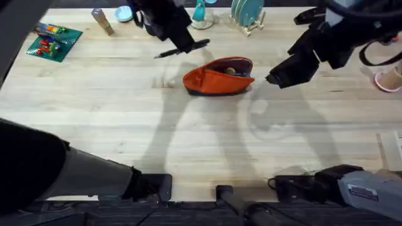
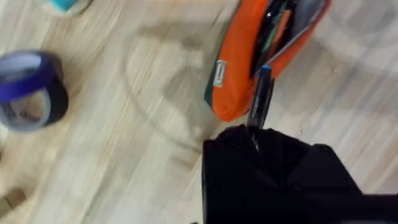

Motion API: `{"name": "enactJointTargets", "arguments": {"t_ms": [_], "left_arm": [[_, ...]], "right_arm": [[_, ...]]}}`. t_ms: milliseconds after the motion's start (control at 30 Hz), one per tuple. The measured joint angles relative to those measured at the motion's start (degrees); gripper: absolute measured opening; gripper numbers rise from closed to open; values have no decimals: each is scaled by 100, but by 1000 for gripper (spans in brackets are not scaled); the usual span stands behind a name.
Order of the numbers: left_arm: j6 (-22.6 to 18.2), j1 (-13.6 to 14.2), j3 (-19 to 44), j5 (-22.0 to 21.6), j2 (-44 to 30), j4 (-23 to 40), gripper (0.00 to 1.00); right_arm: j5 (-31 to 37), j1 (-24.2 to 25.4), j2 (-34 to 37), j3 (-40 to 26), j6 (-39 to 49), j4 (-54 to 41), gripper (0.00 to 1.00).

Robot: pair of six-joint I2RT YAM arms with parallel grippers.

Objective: Unzip the bag, pick up the pens from the table one at a time and place them inside, then zip the bag closed.

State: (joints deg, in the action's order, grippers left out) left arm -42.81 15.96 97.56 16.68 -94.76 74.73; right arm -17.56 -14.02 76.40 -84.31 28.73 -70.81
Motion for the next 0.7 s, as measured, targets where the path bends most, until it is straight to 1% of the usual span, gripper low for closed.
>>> {"name": "enactJointTargets", "arguments": {"t_ms": [133, 200, 333, 533, 700], "left_arm": [[-226, 315, 0, 38, 0, -82, 42], [-348, 453, 0, 123, 2, -95, 42], [-484, 681, 0, 317, 0, -336, 42], [-548, 851, 0, 566, 0, -652, 42], [-572, 940, 0, 769, -19, -707, 42]], "right_arm": [[0, 0, -1, 0, 0, 0, 996], [0, 0, -2, 0, 0, 0, 996], [0, 0, -1, 0, -2, 0, 996], [0, 0, -2, 0, -2, 0, 996], [0, 0, 0, 0, -2, 0, 996]]}}
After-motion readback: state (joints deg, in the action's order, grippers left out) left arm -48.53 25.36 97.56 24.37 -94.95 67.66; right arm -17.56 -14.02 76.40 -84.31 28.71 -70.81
